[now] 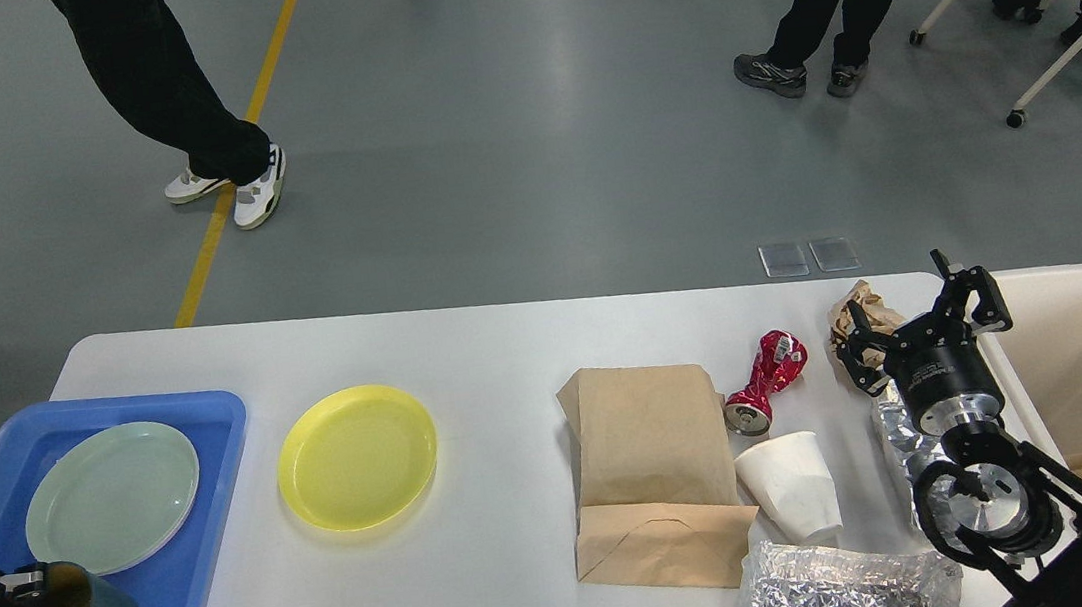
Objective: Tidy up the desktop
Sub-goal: 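Carry the dark green cup onto the blue tray beside the pink cup, then release the dark green cup and raise the left gripper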
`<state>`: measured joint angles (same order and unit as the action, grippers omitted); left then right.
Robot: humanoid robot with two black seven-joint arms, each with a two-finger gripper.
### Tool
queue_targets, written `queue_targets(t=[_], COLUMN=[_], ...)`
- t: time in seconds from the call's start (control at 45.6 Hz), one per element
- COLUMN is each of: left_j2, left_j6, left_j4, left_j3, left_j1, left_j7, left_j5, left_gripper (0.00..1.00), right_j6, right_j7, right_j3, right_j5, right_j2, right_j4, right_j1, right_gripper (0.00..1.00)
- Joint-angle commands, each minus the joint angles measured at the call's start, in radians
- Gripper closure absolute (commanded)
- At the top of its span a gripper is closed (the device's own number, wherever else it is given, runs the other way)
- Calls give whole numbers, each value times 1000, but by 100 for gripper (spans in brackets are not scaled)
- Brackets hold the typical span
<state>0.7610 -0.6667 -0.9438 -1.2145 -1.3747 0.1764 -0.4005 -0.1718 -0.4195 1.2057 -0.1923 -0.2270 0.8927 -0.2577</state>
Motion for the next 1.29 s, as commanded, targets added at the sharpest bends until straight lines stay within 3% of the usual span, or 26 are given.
queue_targets(t=[0.0,0.066,0.153,0.285,0.657,0.832,1.117,1.249,1.271], left_j2=[-3,-6,-6,-8,-3,1,-20,-158,-234], left_j6=[1,4,25,49,35,-11,-31,-31,-31], left_j4=[3,3,-1,-12,-15,-50,-248,-371,-427], left_j3=[7,7,7,1,-16,-42,-217,-348,-400], left_j1=[5,6,6,9,0,-35,-388,-636,-734], left_j7=[-12,-14,0,-9,-12,-11,-9,-6,-6], left_j5=[-1,2,40,115,115,117,120,163,231], left_gripper=[97,76,29,10,4,4,4,4,4], right_j6=[0,0,0,-1,-1,0,0,0,0], right_j7=[1,-1,-1,-1,-1,-1,1,1,1], right_j3=[0,0,0,0,0,0,0,0,0], right_j5=[-1,0,-1,-1,-1,-1,-1,-1,0], right_j2=[0,0,0,0,0,0,0,0,0], right_j4=[0,0,0,0,0,0,0,0,0], right_j1=[0,0,0,0,0,0,0,0,0], right_gripper=[0,0,0,0,0,0,0,0,0])
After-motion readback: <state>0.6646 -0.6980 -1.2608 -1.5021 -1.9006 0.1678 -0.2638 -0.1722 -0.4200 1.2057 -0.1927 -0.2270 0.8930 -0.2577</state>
